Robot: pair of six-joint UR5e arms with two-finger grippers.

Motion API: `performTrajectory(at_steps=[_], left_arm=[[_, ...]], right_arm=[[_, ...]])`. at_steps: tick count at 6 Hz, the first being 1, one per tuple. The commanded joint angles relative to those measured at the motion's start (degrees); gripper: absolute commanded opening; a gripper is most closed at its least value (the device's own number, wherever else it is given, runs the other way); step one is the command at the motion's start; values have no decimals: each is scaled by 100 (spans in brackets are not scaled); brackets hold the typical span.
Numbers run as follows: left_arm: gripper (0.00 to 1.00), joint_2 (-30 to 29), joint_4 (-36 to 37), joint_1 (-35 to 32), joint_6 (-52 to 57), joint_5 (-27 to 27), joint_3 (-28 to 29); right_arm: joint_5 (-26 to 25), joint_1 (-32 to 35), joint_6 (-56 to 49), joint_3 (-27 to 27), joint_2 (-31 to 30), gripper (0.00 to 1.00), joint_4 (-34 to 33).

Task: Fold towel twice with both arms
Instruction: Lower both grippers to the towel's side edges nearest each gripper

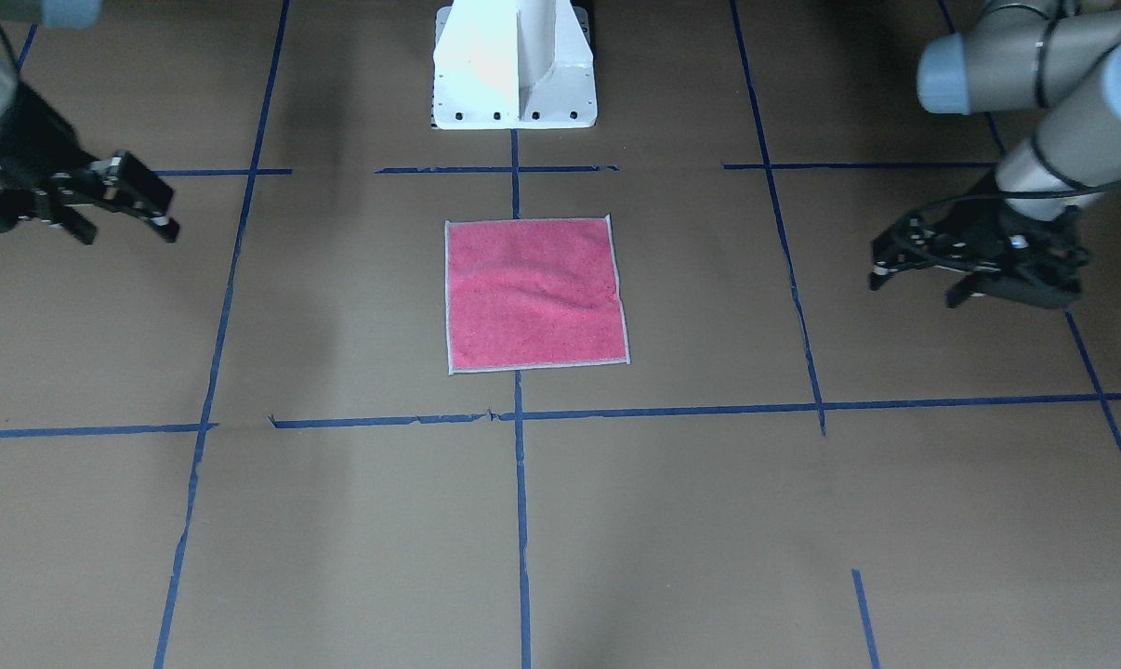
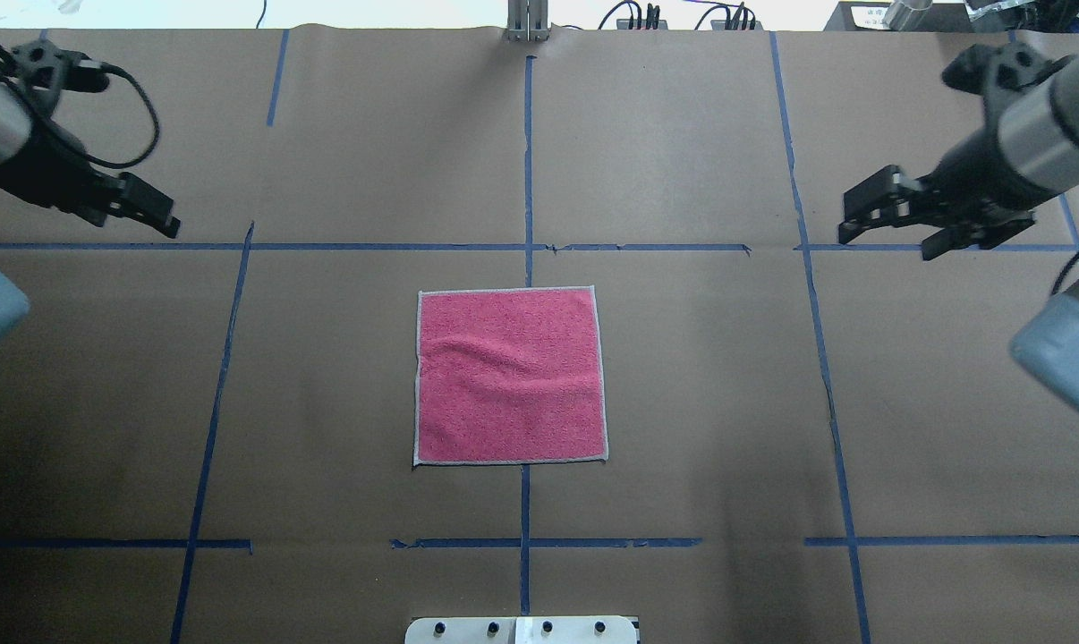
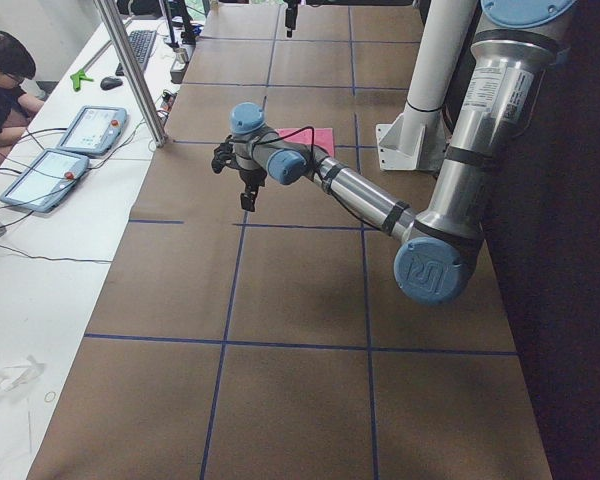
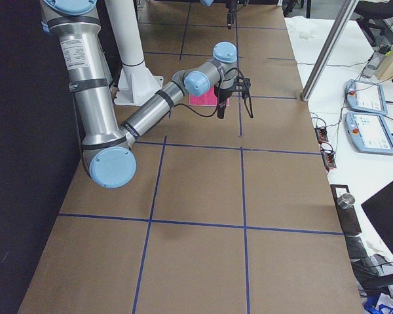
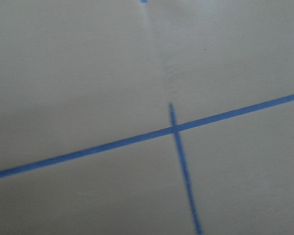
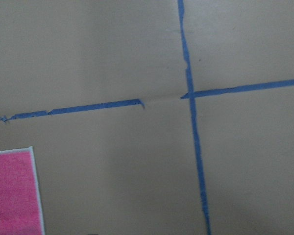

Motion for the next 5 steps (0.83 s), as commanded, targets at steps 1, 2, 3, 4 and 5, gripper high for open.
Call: performTrajectory(at_steps=[1,2,3,4,5], left_arm=[[100,-561,16,1102,-1902,618,-186],[100,-773,25,1821,-2912,1343,-178],[100,-896,25,2385,-3496,1820,-161],[100,-915,-18,2835,-4050,2173,-160],[100,-1020,-36,3291,-4778,2742,-143]], right_arm=[[-1109,-1388,1762,-1,568,100,0],[-1532,-1900,2431,-27,709,96,0],[-1832,-2287,2960,-45,771,88,0],[-2218,-2666,3418,-63,807,84,8],[-2440,-2887,3683,-63,816,83,9]])
